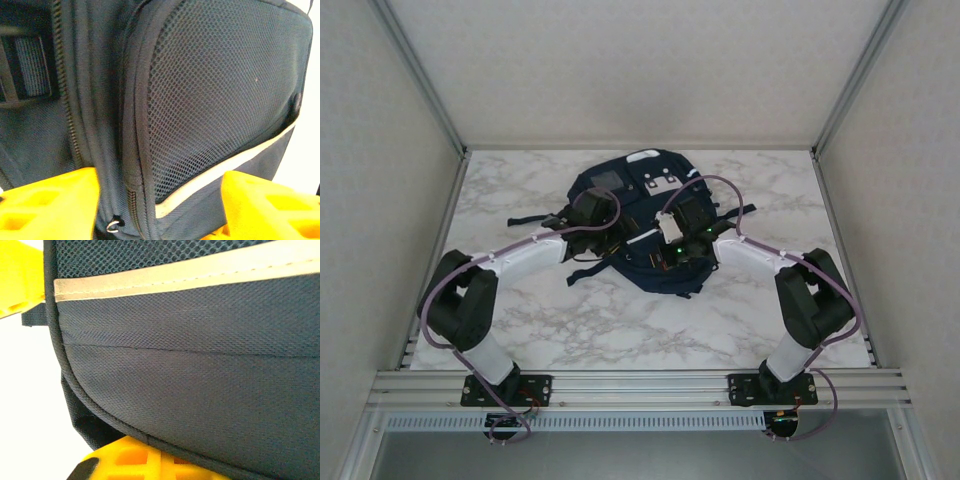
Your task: Pack books, pencil case, and school supplies into a backpack
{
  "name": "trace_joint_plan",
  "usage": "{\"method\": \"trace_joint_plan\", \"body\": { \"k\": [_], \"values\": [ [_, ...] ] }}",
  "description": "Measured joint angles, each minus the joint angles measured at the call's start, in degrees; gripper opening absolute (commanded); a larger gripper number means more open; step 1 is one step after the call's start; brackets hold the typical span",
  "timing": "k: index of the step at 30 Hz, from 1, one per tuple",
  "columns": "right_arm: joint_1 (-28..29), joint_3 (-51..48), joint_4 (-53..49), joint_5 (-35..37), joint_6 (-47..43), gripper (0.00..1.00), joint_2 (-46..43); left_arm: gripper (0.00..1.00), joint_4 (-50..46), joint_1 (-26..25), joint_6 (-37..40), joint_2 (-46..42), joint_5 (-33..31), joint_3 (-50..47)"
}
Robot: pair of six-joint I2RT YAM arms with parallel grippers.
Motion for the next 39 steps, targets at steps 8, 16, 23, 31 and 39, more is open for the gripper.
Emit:
{"method": "trace_joint_plan", "body": {
  "k": [8,16,23,31,39],
  "values": [
    [0.0,-2.0,-2.5,6.8,-2.1,0.00,-4.5,0.00,-0.2,-0.1,-0.3,2.2,-0.4,0.0],
    [-1.9,-0.3,-8.1,19.8,-7.5,0.00,-6.2,0.00,-5.2,4.3,8.0,-2.9,2.3,-1.2],
    [-6.6,5.8,-13.4,24.7,-11.5,0.00,-3.6,0.00,-8.7,9.9,15.3,-4.4,3.1,-2.4],
    [-6.5,11.0,-13.4,9.5,-13.9,0.00,1.0,0.00,-14.7,18.0,24.0,-3.0,2.2,4.8],
    [-2.6,11.3,-7.0,-2.8,-12.3,0.00,5.2,0.65,-20.0,23.6,27.6,-0.6,-2.2,12.8]
  ]
}}
